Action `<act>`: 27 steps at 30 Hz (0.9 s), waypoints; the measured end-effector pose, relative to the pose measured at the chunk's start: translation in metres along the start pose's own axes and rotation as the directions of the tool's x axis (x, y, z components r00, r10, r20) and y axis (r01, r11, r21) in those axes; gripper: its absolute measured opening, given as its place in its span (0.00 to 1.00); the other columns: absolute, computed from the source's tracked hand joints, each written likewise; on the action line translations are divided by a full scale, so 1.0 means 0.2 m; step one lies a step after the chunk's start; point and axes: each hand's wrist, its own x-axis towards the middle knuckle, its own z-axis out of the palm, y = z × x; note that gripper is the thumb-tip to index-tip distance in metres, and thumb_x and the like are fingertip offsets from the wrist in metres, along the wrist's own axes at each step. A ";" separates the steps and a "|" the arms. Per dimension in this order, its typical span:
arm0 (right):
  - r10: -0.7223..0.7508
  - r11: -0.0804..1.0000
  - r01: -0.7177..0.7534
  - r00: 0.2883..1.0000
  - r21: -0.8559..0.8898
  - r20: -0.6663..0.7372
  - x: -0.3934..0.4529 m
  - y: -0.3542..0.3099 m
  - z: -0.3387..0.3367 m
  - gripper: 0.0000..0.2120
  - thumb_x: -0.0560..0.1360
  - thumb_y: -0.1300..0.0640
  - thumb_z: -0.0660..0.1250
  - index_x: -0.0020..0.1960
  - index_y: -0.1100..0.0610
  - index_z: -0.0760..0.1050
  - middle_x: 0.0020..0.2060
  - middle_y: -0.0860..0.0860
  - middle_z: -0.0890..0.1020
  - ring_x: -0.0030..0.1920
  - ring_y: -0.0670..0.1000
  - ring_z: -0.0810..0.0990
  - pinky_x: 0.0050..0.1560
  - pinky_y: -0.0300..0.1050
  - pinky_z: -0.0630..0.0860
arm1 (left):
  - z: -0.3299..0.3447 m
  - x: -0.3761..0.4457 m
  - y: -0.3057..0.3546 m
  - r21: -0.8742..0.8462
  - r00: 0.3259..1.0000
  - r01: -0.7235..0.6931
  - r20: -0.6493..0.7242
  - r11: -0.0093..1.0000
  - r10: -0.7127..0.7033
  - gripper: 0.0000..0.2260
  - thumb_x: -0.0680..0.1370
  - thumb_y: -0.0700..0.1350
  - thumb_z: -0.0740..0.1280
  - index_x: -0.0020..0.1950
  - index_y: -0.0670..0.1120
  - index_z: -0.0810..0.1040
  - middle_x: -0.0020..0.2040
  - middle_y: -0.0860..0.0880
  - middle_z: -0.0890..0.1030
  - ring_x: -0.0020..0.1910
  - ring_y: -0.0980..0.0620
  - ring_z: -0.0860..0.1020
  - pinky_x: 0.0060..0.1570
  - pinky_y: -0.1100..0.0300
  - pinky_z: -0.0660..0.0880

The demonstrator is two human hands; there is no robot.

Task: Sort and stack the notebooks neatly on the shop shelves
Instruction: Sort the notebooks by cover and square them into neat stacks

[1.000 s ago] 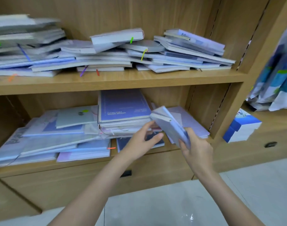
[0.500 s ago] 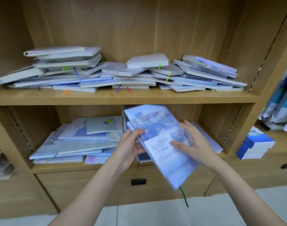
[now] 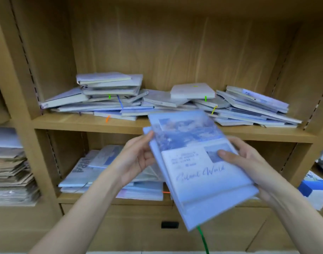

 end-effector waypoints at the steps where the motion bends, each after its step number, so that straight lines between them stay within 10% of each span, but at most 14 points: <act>1: -0.052 0.998 0.054 0.997 0.037 -0.057 0.03 -0.06 0.03 0.22 0.65 0.54 0.75 0.56 0.54 0.74 0.47 0.55 0.85 0.38 0.53 0.84 0.32 0.43 0.79 | -0.01 0.02 0.05 -0.028 0.998 -0.058 -0.039 0.998 0.057 0.11 0.75 0.45 0.62 0.51 0.41 0.77 0.40 0.45 0.84 0.35 0.54 0.83 0.34 0.65 0.79; 5: -0.209 0.971 0.235 0.917 0.037 -0.341 0.36 -0.28 0.13 0.17 0.72 0.58 0.70 0.58 0.57 0.70 0.49 0.54 0.83 0.42 0.52 0.82 0.41 0.46 0.80 | -0.11 0.15 0.20 0.339 0.925 -0.244 -0.202 0.909 0.323 0.06 0.80 0.36 0.58 0.51 0.44 0.74 0.48 0.42 0.82 0.47 0.50 0.81 0.51 0.60 0.77; 10: -0.129 0.992 0.117 0.918 -0.054 -0.376 0.96 -0.48 0.19 0.07 0.76 0.60 0.66 0.48 0.56 0.67 0.42 0.53 0.76 0.34 0.47 0.75 0.30 0.39 0.74 | -0.26 0.31 0.22 0.918 0.872 -0.159 -0.042 0.364 0.487 0.15 0.77 0.35 0.61 0.64 0.42 0.71 0.63 0.45 0.75 0.63 0.48 0.72 0.64 0.57 0.66; 14: -0.011 0.990 -0.044 0.924 -0.133 -0.383 1.15 -0.42 0.14 0.16 0.73 0.74 0.61 0.59 0.66 0.66 0.48 0.60 0.73 0.32 0.55 0.75 0.25 0.45 0.77 | -0.25 0.37 0.17 0.977 0.916 -0.083 -0.002 0.194 0.400 0.21 0.77 0.37 0.61 0.70 0.43 0.65 0.68 0.44 0.69 0.68 0.47 0.67 0.63 0.61 0.61; 19: -0.290 0.916 0.127 0.865 -0.381 -0.409 0.98 -0.27 0.07 0.10 0.73 0.65 0.62 0.52 0.55 0.71 0.49 0.52 0.77 0.45 0.53 0.78 0.56 0.51 0.77 | -0.29 0.36 0.02 0.992 0.851 -0.115 0.068 0.058 0.521 0.18 0.75 0.38 0.61 0.65 0.39 0.71 0.60 0.41 0.75 0.61 0.42 0.72 0.62 0.52 0.66; 23: -0.396 0.898 0.221 0.785 -0.381 -0.477 0.68 -0.04 -0.11 0.10 0.74 0.68 0.62 0.50 0.55 0.72 0.46 0.52 0.76 0.42 0.49 0.77 0.47 0.46 0.77 | -0.24 0.27 -0.18 0.973 0.711 -0.228 0.190 -0.034 0.677 0.17 0.70 0.39 0.55 0.56 0.40 0.75 0.53 0.44 0.77 0.52 0.47 0.72 0.54 0.55 0.66; 27: -0.270 0.922 0.064 0.813 -0.382 -0.516 0.43 0.28 -0.33 0.09 0.75 0.66 0.63 0.50 0.53 0.71 0.44 0.51 0.77 0.47 0.52 0.76 0.49 0.49 0.75 | -0.13 0.23 -0.48 0.926 0.746 -0.340 0.372 -0.164 0.553 0.17 0.70 0.41 0.56 0.57 0.44 0.72 0.54 0.47 0.76 0.53 0.50 0.70 0.54 0.58 0.63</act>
